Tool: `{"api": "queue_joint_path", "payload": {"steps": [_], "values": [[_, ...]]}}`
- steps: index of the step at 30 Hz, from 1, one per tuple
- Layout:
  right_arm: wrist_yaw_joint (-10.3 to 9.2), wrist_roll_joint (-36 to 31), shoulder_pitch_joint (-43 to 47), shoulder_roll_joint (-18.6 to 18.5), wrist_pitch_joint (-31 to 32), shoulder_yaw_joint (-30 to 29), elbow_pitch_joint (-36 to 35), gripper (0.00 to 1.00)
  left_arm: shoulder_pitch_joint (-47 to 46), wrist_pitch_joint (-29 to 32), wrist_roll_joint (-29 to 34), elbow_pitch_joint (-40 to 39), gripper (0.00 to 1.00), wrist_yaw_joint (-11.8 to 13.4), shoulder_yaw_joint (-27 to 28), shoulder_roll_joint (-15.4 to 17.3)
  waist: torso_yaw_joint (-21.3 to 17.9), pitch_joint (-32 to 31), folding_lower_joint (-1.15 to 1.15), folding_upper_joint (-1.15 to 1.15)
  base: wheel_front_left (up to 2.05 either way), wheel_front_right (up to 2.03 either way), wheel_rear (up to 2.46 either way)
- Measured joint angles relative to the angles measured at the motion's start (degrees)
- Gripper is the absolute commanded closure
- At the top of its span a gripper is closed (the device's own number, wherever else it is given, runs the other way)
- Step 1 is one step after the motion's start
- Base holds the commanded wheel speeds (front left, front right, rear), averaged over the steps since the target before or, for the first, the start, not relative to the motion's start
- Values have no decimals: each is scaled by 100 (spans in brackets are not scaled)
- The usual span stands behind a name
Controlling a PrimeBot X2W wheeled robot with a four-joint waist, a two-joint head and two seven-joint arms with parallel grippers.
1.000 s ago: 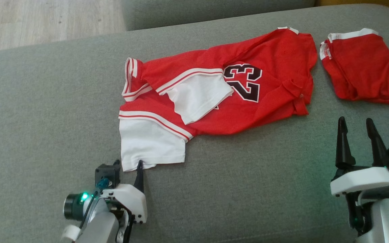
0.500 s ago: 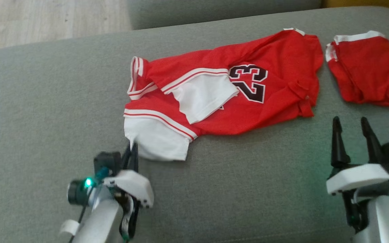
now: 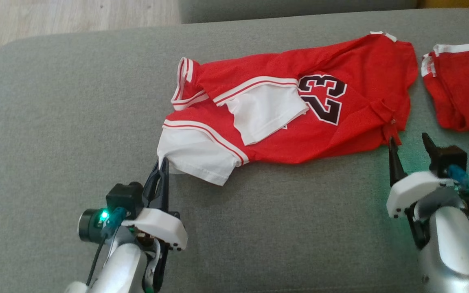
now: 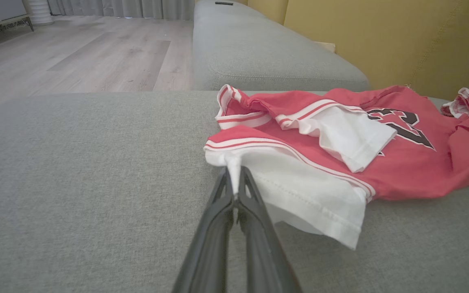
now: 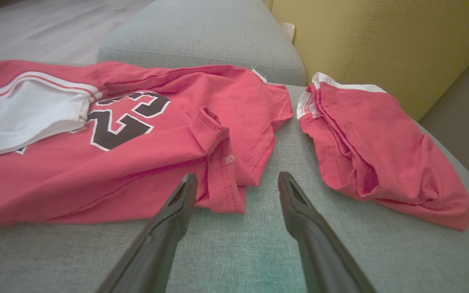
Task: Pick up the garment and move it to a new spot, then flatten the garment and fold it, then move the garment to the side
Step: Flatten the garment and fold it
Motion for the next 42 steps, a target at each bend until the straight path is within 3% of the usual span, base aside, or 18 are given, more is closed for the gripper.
{"api": "queue_joint_path", "payload": {"steps": [11, 23, 33, 42], "values": [[0, -1188, -797, -2, -178, -523, 980, 0, -9, 0, -2, -112, 100, -47, -163, -2, 181, 200, 0, 0, 0, 0, 0], [0, -2346, -1231, -52, -237, -1020, 1474, 0, -74, 0, -73, -190, 100, -47, -258, 0, 358, 391, 0, 0, 0, 0, 0], [0, -2616, -1330, -82, -416, -1454, 1507, 0, -134, 0, -125, -189, 100, -45, -314, -1, 320, 424, 0, 0, 0, 0, 0], [0, -2681, -1401, -86, -531, -1443, 1578, 0, -135, 0, -127, -182, 100, -45, -338, -1, 305, 418, 0, 0, 0, 0, 0]]}}
